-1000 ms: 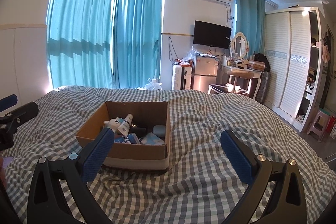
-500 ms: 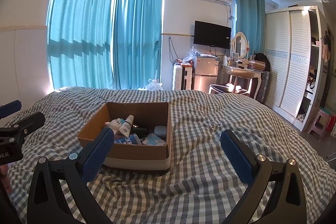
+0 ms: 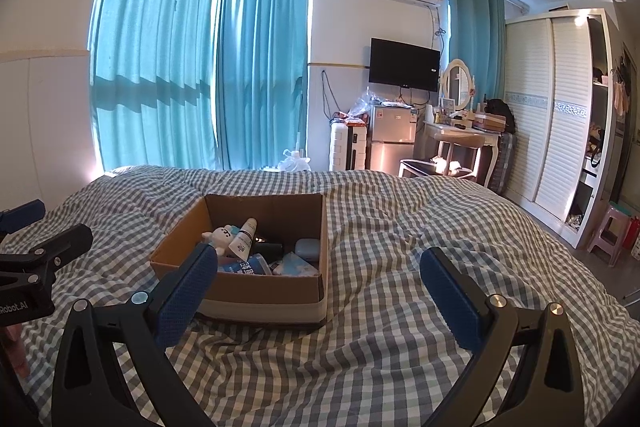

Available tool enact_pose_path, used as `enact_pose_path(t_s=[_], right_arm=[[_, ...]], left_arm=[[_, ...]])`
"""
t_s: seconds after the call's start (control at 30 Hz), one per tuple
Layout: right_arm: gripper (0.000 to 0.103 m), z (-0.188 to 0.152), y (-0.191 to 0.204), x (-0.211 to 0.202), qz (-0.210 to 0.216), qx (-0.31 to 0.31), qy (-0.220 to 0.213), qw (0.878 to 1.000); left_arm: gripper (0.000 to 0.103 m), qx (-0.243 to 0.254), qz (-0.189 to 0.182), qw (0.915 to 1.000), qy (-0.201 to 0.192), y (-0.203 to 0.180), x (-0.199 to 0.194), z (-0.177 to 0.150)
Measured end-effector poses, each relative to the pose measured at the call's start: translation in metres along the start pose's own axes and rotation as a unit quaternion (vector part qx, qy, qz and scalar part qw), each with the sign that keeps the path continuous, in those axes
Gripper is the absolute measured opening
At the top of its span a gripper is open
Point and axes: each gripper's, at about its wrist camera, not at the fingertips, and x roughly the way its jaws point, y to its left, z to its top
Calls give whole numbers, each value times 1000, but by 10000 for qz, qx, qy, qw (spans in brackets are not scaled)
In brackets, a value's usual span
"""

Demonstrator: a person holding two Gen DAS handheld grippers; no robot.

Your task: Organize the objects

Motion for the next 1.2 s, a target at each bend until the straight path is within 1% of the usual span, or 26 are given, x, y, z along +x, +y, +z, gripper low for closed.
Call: enact_pose_path(t_s=[0.2, 0.57, 1.2], right_arm=[[102, 1, 1, -3, 15, -32, -60, 10000], [102, -1, 2, -1, 38, -43, -14, 10000], [102, -3, 2, 2, 46, -52, 31, 10000]], left_arm=[[103, -23, -70, 9999, 117, 0, 3, -1], [103, -60, 135, 9999, -32, 3, -2, -2], [103, -26, 126, 9999, -9, 3, -1, -3]])
